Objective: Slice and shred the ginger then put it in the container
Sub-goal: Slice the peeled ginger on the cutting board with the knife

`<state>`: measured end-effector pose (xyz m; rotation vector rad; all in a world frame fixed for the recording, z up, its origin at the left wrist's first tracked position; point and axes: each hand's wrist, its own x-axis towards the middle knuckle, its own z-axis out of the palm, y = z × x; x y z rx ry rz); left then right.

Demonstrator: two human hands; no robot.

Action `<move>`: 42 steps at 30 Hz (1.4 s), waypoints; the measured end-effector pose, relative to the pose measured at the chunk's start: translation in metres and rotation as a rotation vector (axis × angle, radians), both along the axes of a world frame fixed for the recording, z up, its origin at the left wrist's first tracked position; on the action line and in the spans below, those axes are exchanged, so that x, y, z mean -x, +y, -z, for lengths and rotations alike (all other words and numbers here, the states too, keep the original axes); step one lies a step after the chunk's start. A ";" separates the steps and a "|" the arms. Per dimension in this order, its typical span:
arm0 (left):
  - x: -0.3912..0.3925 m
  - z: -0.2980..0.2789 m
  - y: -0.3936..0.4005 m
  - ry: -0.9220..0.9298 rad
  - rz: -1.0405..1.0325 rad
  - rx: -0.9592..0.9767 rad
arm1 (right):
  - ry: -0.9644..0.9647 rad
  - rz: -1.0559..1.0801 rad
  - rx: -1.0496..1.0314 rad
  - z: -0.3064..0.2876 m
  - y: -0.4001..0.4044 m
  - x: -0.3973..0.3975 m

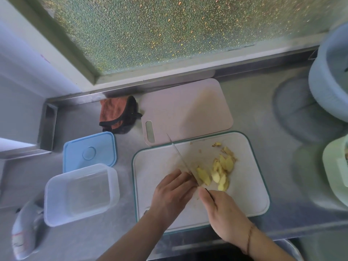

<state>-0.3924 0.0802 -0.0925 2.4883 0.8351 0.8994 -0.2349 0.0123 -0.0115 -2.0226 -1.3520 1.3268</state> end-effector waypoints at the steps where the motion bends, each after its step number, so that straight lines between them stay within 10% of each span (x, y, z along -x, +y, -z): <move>1: 0.001 0.001 0.001 0.010 0.010 -0.016 | 0.002 0.004 0.000 0.001 -0.003 0.000; 42: 0.005 0.002 0.008 0.037 0.040 -0.069 | 0.071 0.010 -0.009 0.019 0.007 -0.001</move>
